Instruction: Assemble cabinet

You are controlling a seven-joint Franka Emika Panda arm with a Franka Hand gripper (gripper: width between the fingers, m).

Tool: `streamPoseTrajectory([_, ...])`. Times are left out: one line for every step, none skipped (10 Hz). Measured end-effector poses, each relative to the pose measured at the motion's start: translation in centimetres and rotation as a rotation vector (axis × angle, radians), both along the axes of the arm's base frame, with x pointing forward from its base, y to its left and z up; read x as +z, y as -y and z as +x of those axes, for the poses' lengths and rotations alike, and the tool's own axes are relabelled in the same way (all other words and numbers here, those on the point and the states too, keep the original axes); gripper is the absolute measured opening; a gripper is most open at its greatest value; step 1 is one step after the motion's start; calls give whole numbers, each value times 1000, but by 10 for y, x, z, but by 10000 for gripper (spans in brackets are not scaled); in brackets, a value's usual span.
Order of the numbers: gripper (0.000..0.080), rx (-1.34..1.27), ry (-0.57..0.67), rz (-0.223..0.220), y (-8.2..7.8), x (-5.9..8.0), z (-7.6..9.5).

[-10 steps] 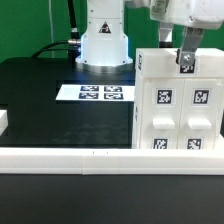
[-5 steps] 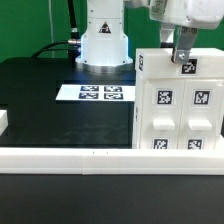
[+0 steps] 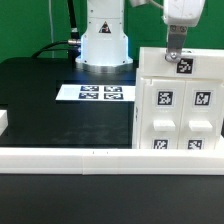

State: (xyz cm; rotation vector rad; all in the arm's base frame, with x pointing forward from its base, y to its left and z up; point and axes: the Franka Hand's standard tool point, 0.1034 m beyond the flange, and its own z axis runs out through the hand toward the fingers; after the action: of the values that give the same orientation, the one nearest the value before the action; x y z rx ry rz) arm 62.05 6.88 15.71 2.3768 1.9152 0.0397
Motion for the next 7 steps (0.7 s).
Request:
streamPoseTrajectory([561, -93, 6, 8, 0, 1, 0])
streamPoseTrajectory([561, -178, 11, 15, -1, 1, 0])
streamPoseTrajectory([561, -306, 16, 33, -1, 2, 0])
streamPoseTrajectory([561, -415, 19, 47, -1, 2, -1])
streamPoseTrajectory([561, -531, 23, 56, -3, 2, -1])
streamPoseTrajectory([561, -645, 21, 62, -4, 2, -3])
streamPoseTrajectory([561, -754, 23, 74, -5, 2, -3])
